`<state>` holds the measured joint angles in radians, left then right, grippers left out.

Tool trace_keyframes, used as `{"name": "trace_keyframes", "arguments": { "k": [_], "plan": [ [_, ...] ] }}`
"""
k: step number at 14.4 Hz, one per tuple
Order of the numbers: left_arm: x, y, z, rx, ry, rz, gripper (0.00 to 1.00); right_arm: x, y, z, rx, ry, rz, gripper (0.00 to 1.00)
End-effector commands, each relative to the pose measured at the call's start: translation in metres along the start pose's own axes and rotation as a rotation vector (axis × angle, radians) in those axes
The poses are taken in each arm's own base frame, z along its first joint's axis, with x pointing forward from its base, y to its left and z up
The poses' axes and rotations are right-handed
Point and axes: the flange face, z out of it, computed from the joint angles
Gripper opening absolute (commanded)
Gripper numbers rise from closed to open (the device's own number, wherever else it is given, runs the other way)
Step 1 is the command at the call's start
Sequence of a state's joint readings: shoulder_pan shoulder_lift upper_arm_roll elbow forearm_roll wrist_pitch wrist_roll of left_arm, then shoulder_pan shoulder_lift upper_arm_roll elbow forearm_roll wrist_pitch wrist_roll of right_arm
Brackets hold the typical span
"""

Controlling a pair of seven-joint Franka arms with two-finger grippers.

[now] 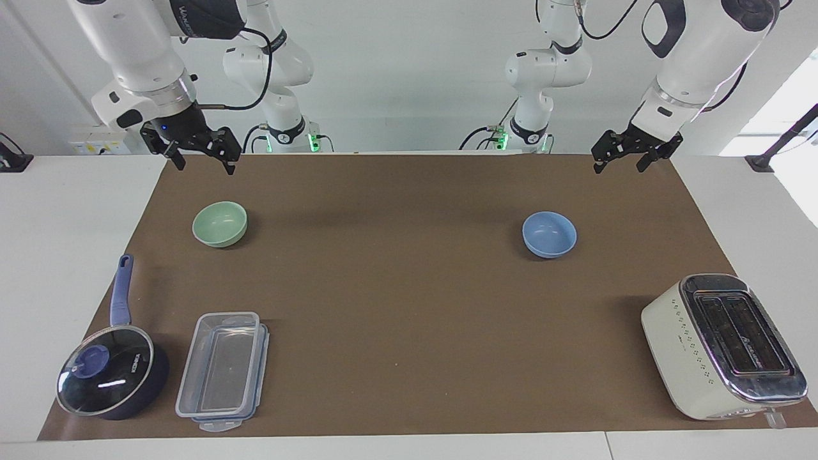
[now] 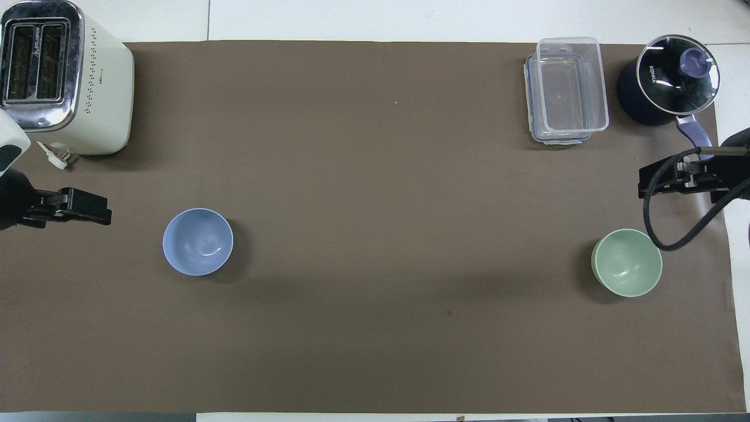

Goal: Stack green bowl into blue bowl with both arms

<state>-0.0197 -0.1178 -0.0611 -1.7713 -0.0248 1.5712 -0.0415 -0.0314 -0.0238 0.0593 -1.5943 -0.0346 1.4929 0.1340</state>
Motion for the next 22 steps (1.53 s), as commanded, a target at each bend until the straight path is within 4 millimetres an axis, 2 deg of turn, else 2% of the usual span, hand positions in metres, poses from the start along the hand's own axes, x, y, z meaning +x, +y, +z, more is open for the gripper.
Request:
{"name": "trace_keyframes", "arguments": {
  "k": [1,13,15,16,18,20,22],
  "plan": [
    [-0.005,0.003,-0.005,0.026,-0.004,-0.001,1.00,-0.002,-0.001,0.002,0.025,-0.014,0.019,1.00],
    [-0.004,0.002,-0.006,0.021,0.025,-0.010,1.00,-0.001,-0.005,0.004,0.025,-0.003,0.010,1.00],
    [0.002,0.000,0.003,0.020,0.027,-0.013,1.00,-0.001,-0.005,0.004,0.024,-0.003,0.007,1.00],
    [0.008,0.000,0.020,0.019,0.023,-0.013,1.00,-0.001,-0.005,0.004,0.025,-0.003,0.002,1.00],
    [0.022,0.001,0.069,0.018,0.020,0.003,1.00,0.000,-0.002,0.005,0.025,-0.006,-0.001,1.00],
    [0.025,0.000,0.127,0.018,0.008,0.024,1.00,0.000,-0.002,0.007,0.024,-0.006,0.001,1.00],
    [0.023,0.001,0.175,0.018,0.024,0.042,1.00,-0.002,-0.001,0.012,0.025,0.001,0.004,1.00]
  ]
}}
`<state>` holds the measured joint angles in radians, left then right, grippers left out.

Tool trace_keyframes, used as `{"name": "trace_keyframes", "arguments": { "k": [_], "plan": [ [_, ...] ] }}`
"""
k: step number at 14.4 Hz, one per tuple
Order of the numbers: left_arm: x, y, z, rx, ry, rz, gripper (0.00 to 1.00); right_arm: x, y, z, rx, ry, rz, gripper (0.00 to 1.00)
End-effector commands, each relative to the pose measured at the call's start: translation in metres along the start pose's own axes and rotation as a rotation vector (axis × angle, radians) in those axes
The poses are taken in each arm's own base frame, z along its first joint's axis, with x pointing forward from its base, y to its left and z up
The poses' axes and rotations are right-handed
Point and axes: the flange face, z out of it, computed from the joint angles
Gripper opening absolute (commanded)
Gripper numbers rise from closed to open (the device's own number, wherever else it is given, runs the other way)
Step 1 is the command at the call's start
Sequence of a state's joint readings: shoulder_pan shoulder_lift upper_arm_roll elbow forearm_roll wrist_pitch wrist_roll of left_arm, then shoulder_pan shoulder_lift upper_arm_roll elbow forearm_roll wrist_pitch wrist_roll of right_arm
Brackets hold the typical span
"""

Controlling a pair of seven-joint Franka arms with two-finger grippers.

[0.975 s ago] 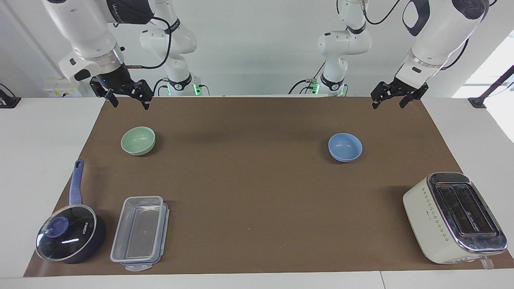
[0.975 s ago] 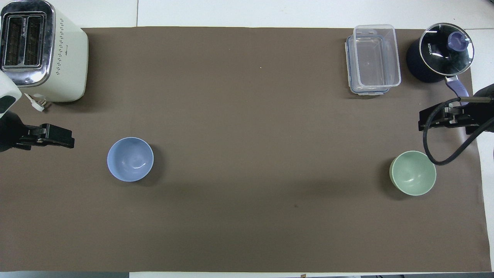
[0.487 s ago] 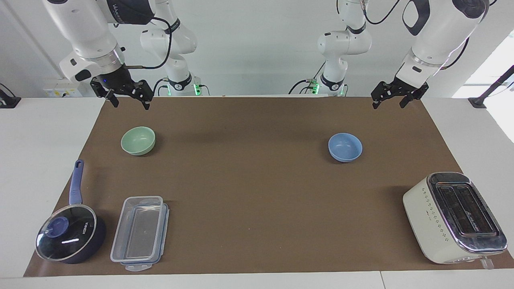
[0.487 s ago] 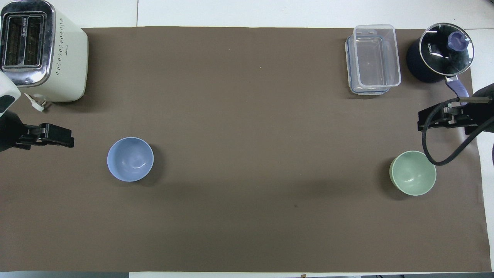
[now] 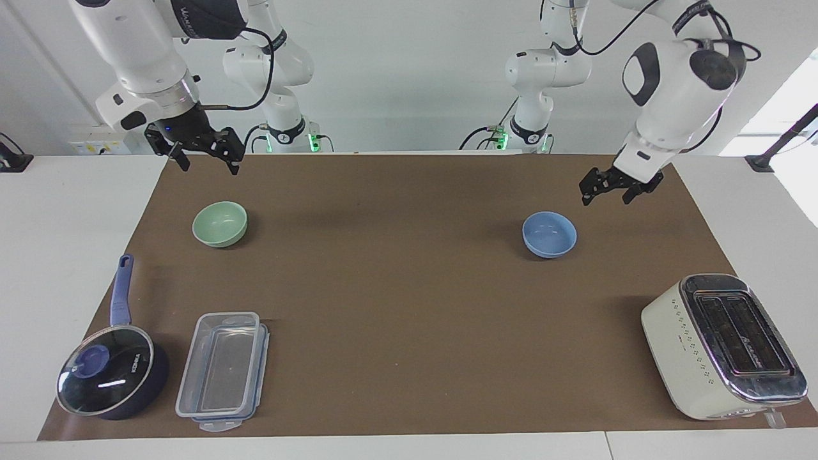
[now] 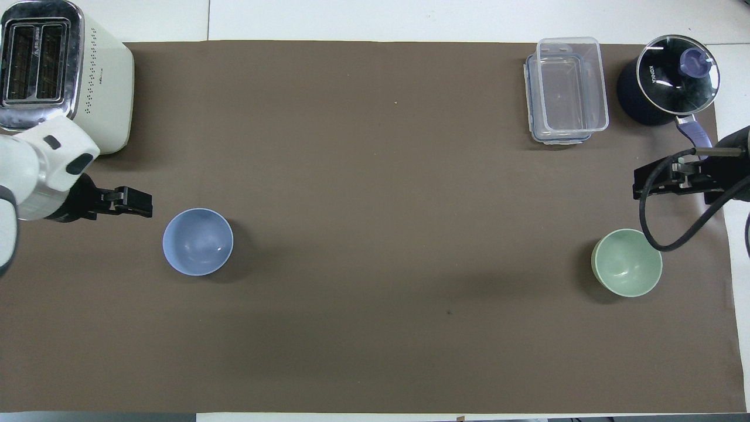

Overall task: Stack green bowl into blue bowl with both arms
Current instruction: 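Reach the left gripper to the blue bowl while the right gripper reaches the green bowl, then lift the blue bowl toward the table center while the right gripper grasps the green bowl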

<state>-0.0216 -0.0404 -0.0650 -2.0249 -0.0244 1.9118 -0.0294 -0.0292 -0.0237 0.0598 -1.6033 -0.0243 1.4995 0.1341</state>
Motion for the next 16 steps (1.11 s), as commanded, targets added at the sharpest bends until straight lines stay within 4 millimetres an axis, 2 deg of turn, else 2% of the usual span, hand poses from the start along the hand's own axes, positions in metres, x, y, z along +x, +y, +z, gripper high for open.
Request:
{"name": "trace_keyframes", "arguments": {
  "k": [1,2,3,5,7,9,10,12,15,16],
  "plan": [
    [-0.010,0.002,0.065,0.020,0.025,0.034,1.00,-0.004,0.005,0.011,0.016,0.013,0.012,1.00],
    [-0.009,0.003,0.084,0.019,0.012,0.045,0.98,-0.005,0.011,0.021,0.017,0.021,0.024,1.00],
    [-0.010,0.007,0.094,0.019,0.004,0.072,0.96,-0.010,0.020,0.035,0.018,0.037,0.038,1.00],
    [-0.015,0.006,0.106,0.019,-0.007,0.087,0.91,-0.020,0.035,0.061,0.018,0.060,0.011,1.00],
    [-0.019,0.006,0.115,0.019,-0.004,0.087,0.80,-0.029,0.048,0.090,0.016,0.092,-0.023,1.00],
    [-0.020,0.005,0.118,0.020,-0.009,0.099,0.47,-0.041,0.056,0.127,0.012,0.133,-0.055,1.00],
    [-0.020,0.005,0.118,0.020,-0.011,0.123,0.36,-0.043,0.065,0.145,0.011,0.124,-0.063,1.00],
    [-0.020,0.005,0.121,0.020,-0.015,0.142,0.02,-0.045,0.088,0.169,0.010,0.115,-0.070,1.00],
    [-0.016,0.002,0.118,0.019,-0.006,0.136,0.00,-0.045,0.115,0.204,0.011,0.102,-0.088,1.00],
    [-0.013,0.002,0.120,0.018,-0.008,0.131,0.00,-0.044,0.124,0.210,0.011,0.103,-0.091,1.00]
  ]
}}
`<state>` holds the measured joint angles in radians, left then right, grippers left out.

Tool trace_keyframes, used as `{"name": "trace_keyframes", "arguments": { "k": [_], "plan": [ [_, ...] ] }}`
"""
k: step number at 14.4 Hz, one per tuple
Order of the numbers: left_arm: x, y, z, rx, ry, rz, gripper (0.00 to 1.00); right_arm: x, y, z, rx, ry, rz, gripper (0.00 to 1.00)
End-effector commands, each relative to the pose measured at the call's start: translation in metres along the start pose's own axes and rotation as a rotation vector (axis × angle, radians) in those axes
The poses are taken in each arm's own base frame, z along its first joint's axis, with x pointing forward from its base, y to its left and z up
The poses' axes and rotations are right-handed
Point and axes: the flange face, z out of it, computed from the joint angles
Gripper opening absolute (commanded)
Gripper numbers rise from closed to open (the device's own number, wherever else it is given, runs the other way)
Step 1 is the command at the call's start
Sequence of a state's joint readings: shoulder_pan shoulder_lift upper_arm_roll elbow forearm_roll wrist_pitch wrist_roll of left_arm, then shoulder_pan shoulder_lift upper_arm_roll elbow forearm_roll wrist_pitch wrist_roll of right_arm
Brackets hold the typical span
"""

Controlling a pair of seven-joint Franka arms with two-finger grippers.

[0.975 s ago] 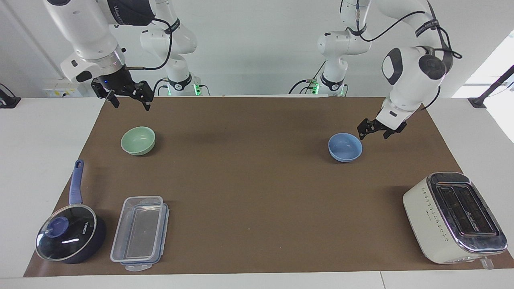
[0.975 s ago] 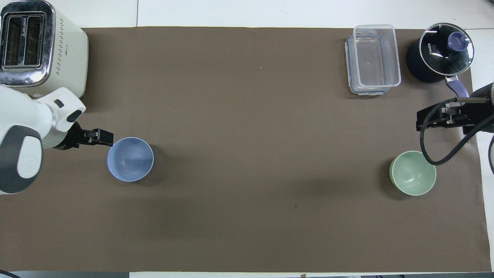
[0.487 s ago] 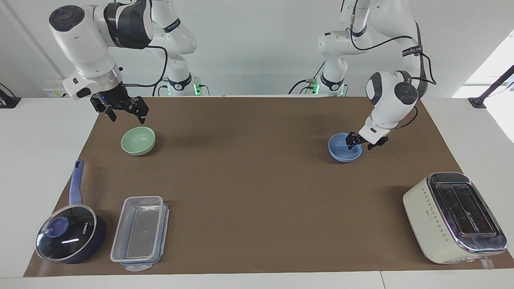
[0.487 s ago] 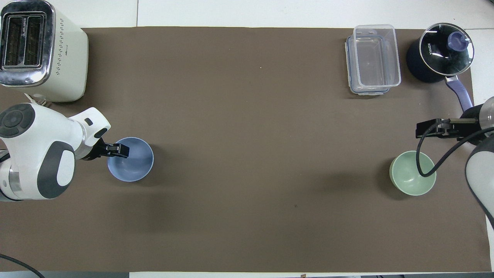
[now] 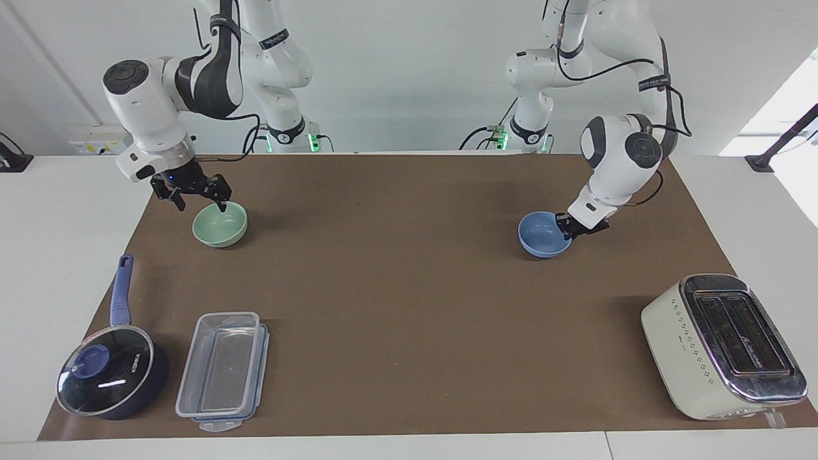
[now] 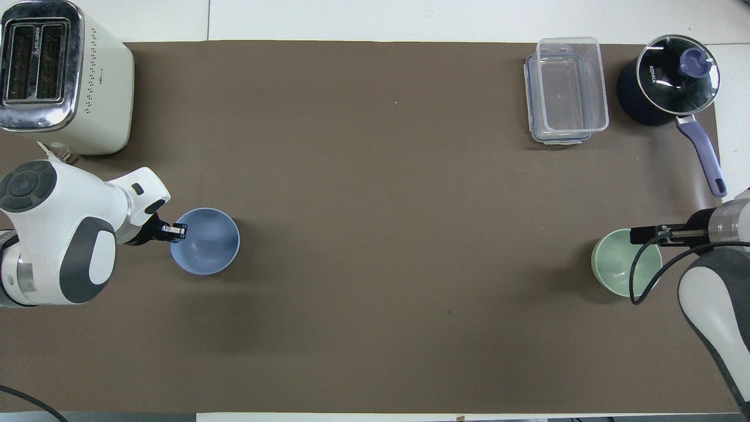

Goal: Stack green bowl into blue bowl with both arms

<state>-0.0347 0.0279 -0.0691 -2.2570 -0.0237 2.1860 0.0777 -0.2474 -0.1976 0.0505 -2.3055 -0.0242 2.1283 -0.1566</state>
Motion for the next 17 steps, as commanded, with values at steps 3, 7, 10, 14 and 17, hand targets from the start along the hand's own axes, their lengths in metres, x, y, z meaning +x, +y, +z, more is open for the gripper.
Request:
{"name": "trace_keyframes", "arguments": {
  "k": [3,7,10,14,17],
  "plan": [
    [0.032,0.003,-0.035,0.014,-0.007,-0.034,0.00,-0.019,0.033,0.045,0.011,0.009,-0.037,1.00],
    [0.072,0.106,-0.093,-0.032,-0.035,-0.140,0.00,-0.028,0.052,0.090,0.023,-0.018,-0.010,0.99],
    [0.057,0.216,-0.087,-0.033,0.006,-0.189,0.00,-0.029,0.055,0.096,0.025,-0.022,-0.004,0.74],
    [0.027,0.294,-0.047,-0.037,0.040,-0.137,0.00,-0.035,0.053,0.101,0.028,-0.031,0.001,0.00],
    [0.019,0.324,-0.014,-0.031,0.037,-0.097,0.00,-0.038,0.053,0.103,0.029,-0.036,0.002,0.00]
  ]
}}
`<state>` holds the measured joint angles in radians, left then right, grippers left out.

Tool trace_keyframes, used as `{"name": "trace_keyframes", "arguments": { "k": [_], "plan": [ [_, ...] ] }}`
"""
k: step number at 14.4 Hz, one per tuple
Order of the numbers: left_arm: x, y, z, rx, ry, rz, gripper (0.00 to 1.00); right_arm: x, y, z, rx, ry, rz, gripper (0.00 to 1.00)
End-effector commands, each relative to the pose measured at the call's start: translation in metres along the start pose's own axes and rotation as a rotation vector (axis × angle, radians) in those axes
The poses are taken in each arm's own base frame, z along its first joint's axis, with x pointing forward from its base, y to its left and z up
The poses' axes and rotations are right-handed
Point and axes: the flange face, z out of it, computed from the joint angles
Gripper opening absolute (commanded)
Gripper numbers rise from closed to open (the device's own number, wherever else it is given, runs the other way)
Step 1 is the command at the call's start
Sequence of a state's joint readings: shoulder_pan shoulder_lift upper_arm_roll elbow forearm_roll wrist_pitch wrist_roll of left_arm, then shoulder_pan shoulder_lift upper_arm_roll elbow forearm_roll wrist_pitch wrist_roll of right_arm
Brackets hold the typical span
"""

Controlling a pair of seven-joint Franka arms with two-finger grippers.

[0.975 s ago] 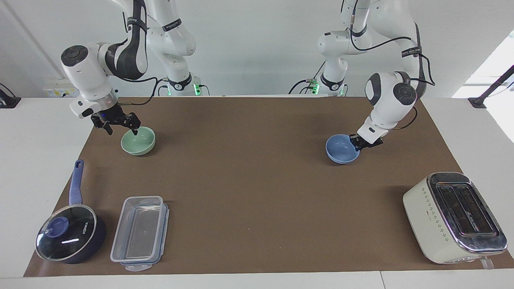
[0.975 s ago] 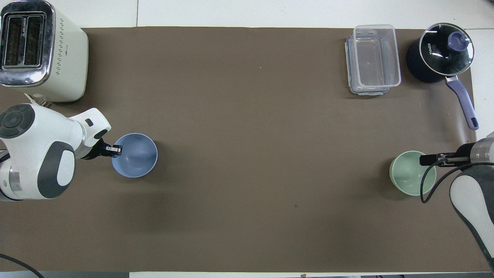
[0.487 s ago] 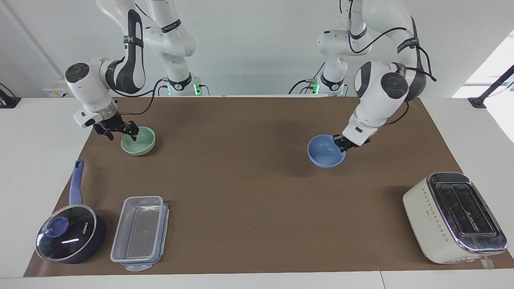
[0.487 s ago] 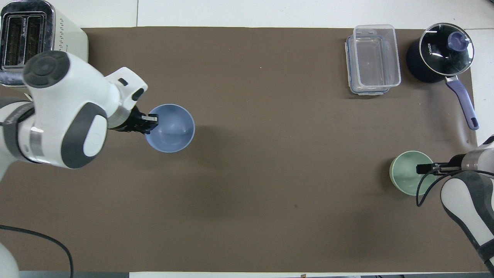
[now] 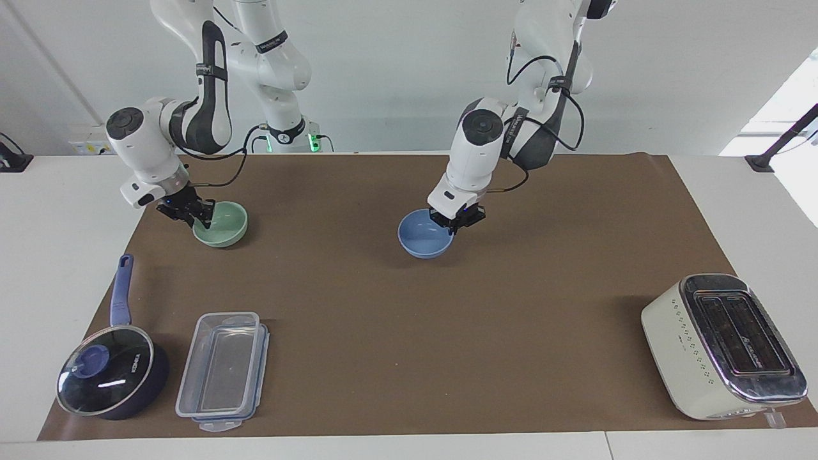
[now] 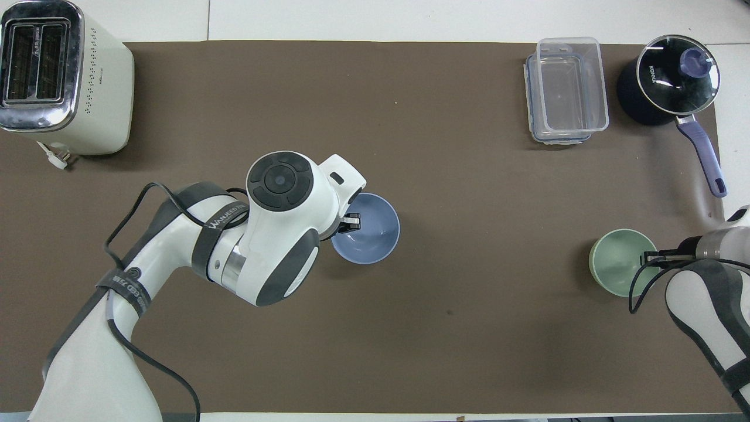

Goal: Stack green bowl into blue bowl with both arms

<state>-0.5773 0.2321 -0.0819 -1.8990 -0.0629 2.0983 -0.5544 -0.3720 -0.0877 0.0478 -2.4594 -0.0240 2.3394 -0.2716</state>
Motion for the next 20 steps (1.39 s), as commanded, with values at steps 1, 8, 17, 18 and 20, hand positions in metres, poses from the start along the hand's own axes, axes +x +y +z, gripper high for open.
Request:
{"name": "trace_keyframes", "arguments": {
  "k": [1,8,17,18,20],
  "plan": [
    [-0.002,0.006,0.020,-0.006,0.001,0.001,0.00,-0.008,0.002,0.001,0.007,0.015,-0.003,0.00],
    [-0.003,0.008,0.032,-0.002,-0.005,0.019,0.95,0.001,-0.004,-0.028,0.051,0.001,0.004,0.00],
    [0.053,-0.129,-0.103,0.007,-0.071,-0.099,1.00,0.035,-0.132,-0.120,0.107,0.003,0.070,0.00],
    [0.059,-0.161,-0.119,0.006,-0.083,-0.090,1.00,0.037,-0.160,-0.122,0.121,0.006,0.067,0.00],
    [0.053,-0.223,-0.152,-0.004,-0.076,-0.074,1.00,0.037,-0.208,-0.128,0.168,0.014,0.048,0.00]
  ]
}}
